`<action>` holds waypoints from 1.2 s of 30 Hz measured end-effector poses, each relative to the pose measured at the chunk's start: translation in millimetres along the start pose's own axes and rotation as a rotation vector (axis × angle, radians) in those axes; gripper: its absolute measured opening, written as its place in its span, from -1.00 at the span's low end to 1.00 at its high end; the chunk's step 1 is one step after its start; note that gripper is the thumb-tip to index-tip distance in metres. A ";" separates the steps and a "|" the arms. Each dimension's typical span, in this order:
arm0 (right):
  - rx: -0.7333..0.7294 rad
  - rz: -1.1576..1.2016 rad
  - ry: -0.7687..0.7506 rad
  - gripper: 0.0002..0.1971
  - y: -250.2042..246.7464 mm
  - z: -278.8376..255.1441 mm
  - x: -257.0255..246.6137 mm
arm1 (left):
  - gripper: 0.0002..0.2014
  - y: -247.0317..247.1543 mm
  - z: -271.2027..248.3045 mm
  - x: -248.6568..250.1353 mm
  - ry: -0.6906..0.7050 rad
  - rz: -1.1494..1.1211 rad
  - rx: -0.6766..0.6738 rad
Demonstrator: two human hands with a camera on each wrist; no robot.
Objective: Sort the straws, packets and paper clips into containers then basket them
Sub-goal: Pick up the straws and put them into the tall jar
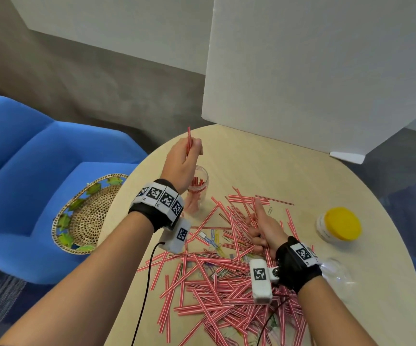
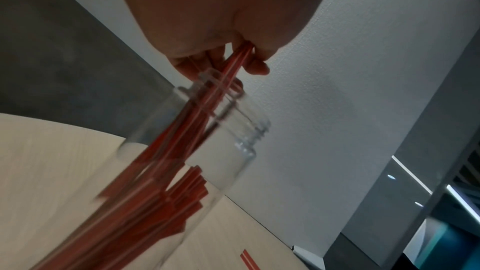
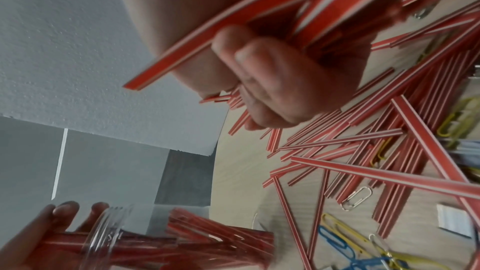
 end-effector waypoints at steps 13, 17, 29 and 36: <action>-0.038 0.374 -0.250 -0.55 0.5 -10.9 -56.5 | -0.82 -9.0 -45.2 58.9 0.350 0.115 0.071; 0.036 0.536 -0.413 -0.54 1.0 -30.6 -96.6 | -0.76 56.5 -90.1 68.0 0.286 -0.004 -0.337; 0.276 -0.067 -0.566 -0.47 28.6 -33.4 -116.5 | -0.87 28.6 -87.0 48.5 0.075 -0.378 -0.091; -0.180 -0.015 -0.382 -0.48 76.4 -39.7 -90.4 | -0.87 7.6 -83.2 23.1 -0.016 -0.410 0.017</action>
Point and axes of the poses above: each hand's wrist, its own z-axis towards the middle knuckle, its own y-axis out of the palm, x = y × z, the point moved 9 cm from there along z, towards the middle knuckle
